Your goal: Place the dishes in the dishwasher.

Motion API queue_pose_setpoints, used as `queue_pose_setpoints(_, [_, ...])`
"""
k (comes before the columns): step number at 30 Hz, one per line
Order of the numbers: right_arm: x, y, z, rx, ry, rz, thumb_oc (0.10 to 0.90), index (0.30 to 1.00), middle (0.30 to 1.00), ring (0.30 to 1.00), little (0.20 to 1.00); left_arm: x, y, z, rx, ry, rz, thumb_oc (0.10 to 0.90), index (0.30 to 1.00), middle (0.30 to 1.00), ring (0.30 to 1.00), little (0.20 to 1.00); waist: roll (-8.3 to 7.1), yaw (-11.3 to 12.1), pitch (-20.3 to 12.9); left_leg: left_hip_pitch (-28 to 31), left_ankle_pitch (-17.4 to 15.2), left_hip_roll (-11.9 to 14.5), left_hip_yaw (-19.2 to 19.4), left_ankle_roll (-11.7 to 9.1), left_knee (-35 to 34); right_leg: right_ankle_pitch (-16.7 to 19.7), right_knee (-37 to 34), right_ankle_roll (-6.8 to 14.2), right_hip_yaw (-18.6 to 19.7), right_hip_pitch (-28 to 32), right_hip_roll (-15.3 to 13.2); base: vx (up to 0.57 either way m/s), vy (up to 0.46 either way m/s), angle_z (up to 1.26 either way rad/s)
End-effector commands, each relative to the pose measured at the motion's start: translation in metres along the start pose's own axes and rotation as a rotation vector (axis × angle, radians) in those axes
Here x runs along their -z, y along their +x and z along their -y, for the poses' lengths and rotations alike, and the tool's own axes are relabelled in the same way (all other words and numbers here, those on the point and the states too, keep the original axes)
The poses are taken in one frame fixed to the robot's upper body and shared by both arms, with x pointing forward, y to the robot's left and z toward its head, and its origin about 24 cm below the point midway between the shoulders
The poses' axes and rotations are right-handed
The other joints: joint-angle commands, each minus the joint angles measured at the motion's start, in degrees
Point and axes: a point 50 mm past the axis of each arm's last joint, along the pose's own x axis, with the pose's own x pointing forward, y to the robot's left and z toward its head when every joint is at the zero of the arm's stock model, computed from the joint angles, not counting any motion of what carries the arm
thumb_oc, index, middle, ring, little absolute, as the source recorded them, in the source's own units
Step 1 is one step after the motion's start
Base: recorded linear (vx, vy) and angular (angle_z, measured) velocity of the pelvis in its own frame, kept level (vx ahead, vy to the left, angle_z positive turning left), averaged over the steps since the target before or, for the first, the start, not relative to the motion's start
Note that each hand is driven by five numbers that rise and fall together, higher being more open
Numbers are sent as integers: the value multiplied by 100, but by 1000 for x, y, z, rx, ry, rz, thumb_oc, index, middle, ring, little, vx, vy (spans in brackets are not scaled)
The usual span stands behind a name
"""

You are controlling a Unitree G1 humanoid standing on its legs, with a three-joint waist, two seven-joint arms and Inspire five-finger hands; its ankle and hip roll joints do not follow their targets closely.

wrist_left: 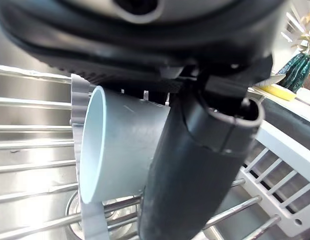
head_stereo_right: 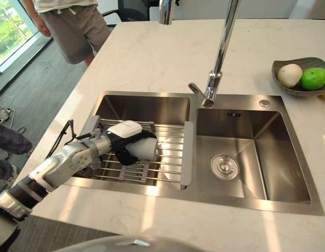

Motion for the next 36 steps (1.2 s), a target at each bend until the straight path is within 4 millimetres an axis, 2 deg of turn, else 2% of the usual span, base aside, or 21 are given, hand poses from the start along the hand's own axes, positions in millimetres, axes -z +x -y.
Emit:
queue_pose_setpoints(1, [-9, -1, 8, 36, 7, 28, 800, 900, 900, 900, 900, 1, -2, -29, -77, 200, 21, 400, 300, 300, 300, 300, -189, -49, 46, 111, -340, -237, -85, 37, 230, -777, 623, 521, 26, 156, -55, -26, 29, -4])
queue_pose_setpoints(8, [-22, -1, 9, 63, 49, 93, 800, 900, 900, 900, 900, -2, -13, -46, -242, 387, 81, 400, 300, 300, 300, 300, -251, -15, 77, 57, -398, -306, -107, 115, 329, -742, 868, 636, 89, 11, -145, -47, 65, -8])
queue_pose_setpoints(12, [-31, 1, -1, 48, 50, 128, 800, 900, 900, 900, 900, 6, -26, -48, -343, 378, 39, 400, 300, 300, 300, 300, -355, 7, 133, 41, -483, -341, -99, 169, 376, -630, 1002, 746, 153, -128, -181, -61, 54, -2])
queue_pose_setpoints(13, [-39, 1, -6, 36, 53, 151, 800, 900, 900, 900, 900, 10, -33, -52, -411, 343, 14, 400, 300, 300, 300, 300, -439, 21, 204, -38, -477, -358, -50, 170, 428, -380, 1041, 874, 237, -282, -187, -268, -15, -10])
queue_pose_setpoints(14, [-43, 2, -12, 22, 70, 168, 800, 900, 900, 900, 900, 12, -40, -58, -510, 281, 3, 400, 300, 300, 300, 300, -528, 26, 319, -197, -448, -276, -60, 170, 541, -202, 1165, 965, 498, -480, -105, -343, -41, -26])
queue_pose_setpoints(15, [-42, 3, -14, 18, 72, 167, 800, 900, 900, 900, 900, 12, -44, -60, -548, 258, 1, 400, 300, 300, 300, 300, -518, 37, 344, -293, -434, -237, -61, 188, 599, -300, 1265, 965, 594, -550, -78, -359, -30, -33])
queue_pose_setpoints(17, [-41, 4, -20, 11, 92, 170, 800, 900, 900, 900, 900, 11, -50, -67, -640, 212, 6, 400, 300, 300, 300, 300, -521, 144, 324, -499, -410, -220, -134, 251, 654, -679, 1626, 822, 635, -407, -153, -266, -2, -14])
queue_pose_setpoints(20, [-37, 5, -25, 4, 112, 161, 800, 900, 900, 900, 900, 10, -60, -73, -705, 180, 10, 400, 300, 300, 300, 300, -579, 245, 179, -684, -310, -230, -192, 280, 637, -791, 1906, 690, 445, -76, -301, -139, -46, 25])
queue_pose_setpoints(21, [-32, 5, -26, 1, 126, 145, 800, 900, 900, 900, 900, 10, -62, -73, -735, 144, 11, 400, 300, 300, 300, 300, -651, 325, 46, -753, -314, -273, -239, 290, 655, -841, 2008, 655, 420, 204, -373, -185, -125, 53])
queue_pose_setpoints(22, [-23, 6, -29, -10, 146, 121, 800, 900, 900, 900, 900, 12, -67, -76, -786, 108, 3, 400, 300, 300, 300, 300, -819, 451, -157, -926, -277, -362, -294, 292, 784, -771, 1930, 691, 448, 636, -421, -112, -91, 29])
queue_pose_setpoints(23, [-23, 6, -29, -10, 146, 121, 800, 900, 900, 900, 900, 12, -67, -76, -786, 108, 3, 400, 300, 300, 300, 300, -819, 451, -157, -926, -277, -362, -294, 292, 784, -771, 1930, 691, 448, 636, -421, -161, -105, 50])
queue_pose_setpoints(24, [-21, 6, -31, -17, 150, 118, 800, 900, 900, 900, 900, 14, -70, -77, -816, 101, -11, 400, 300, 300, 300, 300, -918, 536, -238, -1059, -269, -394, -288, 288, 911, -714, 1810, 746, 497, 813, -448, -181, -110, 36])
queue_pose_setpoints(26, [-19, 7, -39, -41, 146, 115, 800, 900, 900, 900, 900, 17, -79, -82, -882, 76, -31, 400, 300, 300, 300, 300, -1060, 652, -396, -1273, -157, -400, -252, 292, 987, -909, 1510, 743, 661, 882, -362, -323, -169, 10])
queue_pose_setpoints(27, [-18, 7, -41, -50, 138, 111, 800, 900, 900, 900, 900, 17, -81, -84, -893, 68, -28, 400, 300, 300, 300, 300, -1079, 706, -411, -1454, -26, -331, -266, 264, 1046, -1282, 1338, 650, 747, 943, -195, -260, -122, -18])
queue_pose_setpoints(30, [-16, 7, -43, -56, 127, 107, 800, 900, 900, 900, 900, 18, -82, -85, -892, 69, -31, 400, 300, 300, 300, 300, -1065, 718, -382, -1564, 88, -270, -348, 228, 1088, -1561, 1365, 522, 769, 922, -57, -199, -104, 13])
queue_pose_setpoints(31, [-20, 7, -42, -52, 122, 121, 800, 900, 900, 900, 900, 19, -84, -88, -907, 54, -31, 400, 300, 300, 300, 300, -1012, 809, -190, -1783, 428, -173, -523, 110, 1088, -1825, 1414, 319, 765, 818, 168, -299, -134, 21])
queue_pose_setpoints(32, [-24, 7, -42, -53, 122, 133, 800, 900, 900, 900, 900, 20, -87, -91, -925, 56, -33, 400, 300, 300, 300, 300, -958, 837, -80, -1895, 636, -117, -676, -20, 1055, -1912, 1474, 243, 718, 730, 282, -468, -154, 14])
queue_pose_setpoints(33, [-32, 7, -41, -48, 112, 155, 800, 900, 900, 900, 900, 23, -94, -96, -965, 60, -54, 400, 300, 300, 300, 300, -862, 877, 112, -2065, 993, -42, -1057, -299, 1022, -1943, 1619, 153, 660, 546, 424, -459, -76, 52])
queue_pose_setpoints(34, [-38, 6, -37, -37, 101, 171, 800, 900, 900, 900, 900, 26, -100, -100, -1007, 67, -72, 400, 300, 300, 300, 300, -812, 884, 280, -2145, 1075, -82, -1459, -483, 984, -1944, 1724, 92, 590, 344, 480, -494, -51, 68])
queue_pose_setpoints(35, [-39, 6, -33, -25, 103, 169, 800, 900, 900, 900, 900, 30, -105, -101, -1033, 51, -90, 400, 300, 300, 300, 300, -839, 860, 377, -2128, 893, -90, -1592, -520, 979, -1948, 1778, 62, 430, 196, 417, -409, -30, 67])
queue_pose_setpoints(36, [-35, 6, -32, -23, 107, 160, 800, 900, 900, 900, 900, 31, -109, -99, -1050, 32, -102, 400, 300, 300, 300, 300, -852, 802, 391, -2133, 795, 3, -1538, -438, 1052, -1910, 1787, 88, 206, 120, 335, -241, -19, 71])
